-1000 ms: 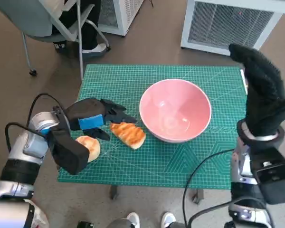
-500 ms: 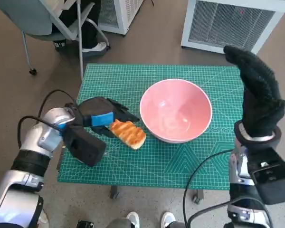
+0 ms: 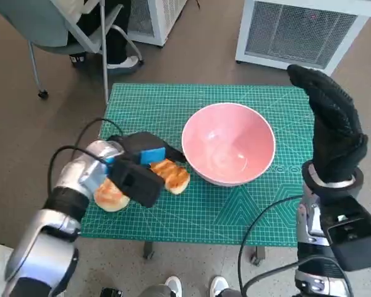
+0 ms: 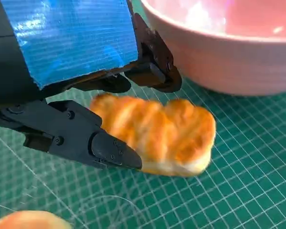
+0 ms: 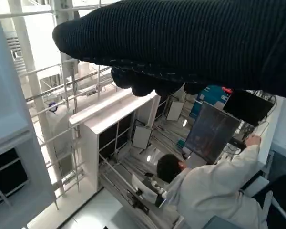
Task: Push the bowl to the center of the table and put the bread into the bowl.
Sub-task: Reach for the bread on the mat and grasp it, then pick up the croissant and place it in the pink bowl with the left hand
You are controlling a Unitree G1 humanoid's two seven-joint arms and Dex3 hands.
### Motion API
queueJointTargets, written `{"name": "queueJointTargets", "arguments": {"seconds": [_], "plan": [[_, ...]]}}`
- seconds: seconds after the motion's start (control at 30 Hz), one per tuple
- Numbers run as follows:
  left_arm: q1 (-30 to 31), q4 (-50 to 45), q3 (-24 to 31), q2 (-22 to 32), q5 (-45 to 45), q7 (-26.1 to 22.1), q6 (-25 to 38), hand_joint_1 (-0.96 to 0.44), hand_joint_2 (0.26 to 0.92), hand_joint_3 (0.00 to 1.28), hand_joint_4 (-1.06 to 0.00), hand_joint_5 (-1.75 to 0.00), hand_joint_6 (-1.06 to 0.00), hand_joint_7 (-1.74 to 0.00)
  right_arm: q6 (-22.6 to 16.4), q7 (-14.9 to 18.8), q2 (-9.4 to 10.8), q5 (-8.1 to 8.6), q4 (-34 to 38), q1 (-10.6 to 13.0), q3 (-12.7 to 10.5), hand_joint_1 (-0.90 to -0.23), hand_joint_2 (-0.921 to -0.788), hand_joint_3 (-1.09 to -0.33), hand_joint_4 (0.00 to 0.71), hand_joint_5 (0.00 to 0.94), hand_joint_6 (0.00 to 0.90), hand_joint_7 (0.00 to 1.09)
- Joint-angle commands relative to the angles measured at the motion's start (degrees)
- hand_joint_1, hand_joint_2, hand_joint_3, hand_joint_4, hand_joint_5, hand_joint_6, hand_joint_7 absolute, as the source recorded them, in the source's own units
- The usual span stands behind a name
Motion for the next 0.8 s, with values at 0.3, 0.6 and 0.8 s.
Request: {"name": "queueJointTargets", "arguments": {"seconds": [0.3,0.6,0.8], "plan": [[-1.84,5.25,-1.37,0.6,-0.46,-0.54,-4.05,-0.03,0.918,0.11,-0.69,-1.06,-0.57,-1.14,0.83,-0.85,0.22,0.59,-0.72,2.28,-0.37,-0.49,-0.921,-0.628,0.413,0.007,0.102,0.64],[-2.36,3.81,0.33,3.94,-2.29,-2.48,-5.58,0.0,0.92,0.07,-0.7,-1.2,-0.61,-1.13,0.44,-1.46,0.71,0.37,0.04,2.29,-0.47,-0.497,-0.921,-0.617,0.418,0.008,0.116,0.64],[-3.86,1.03,3.25,7.6,-5.38,-4.92,-6.49,0.0,0.92,0.07,-0.68,-1.19,-0.63,-1.14,0.53,-1.89,0.97,0.08,-0.01,2.3,-0.45,-0.502,-0.921,-0.615,0.418,0.007,0.119,0.63]]}}
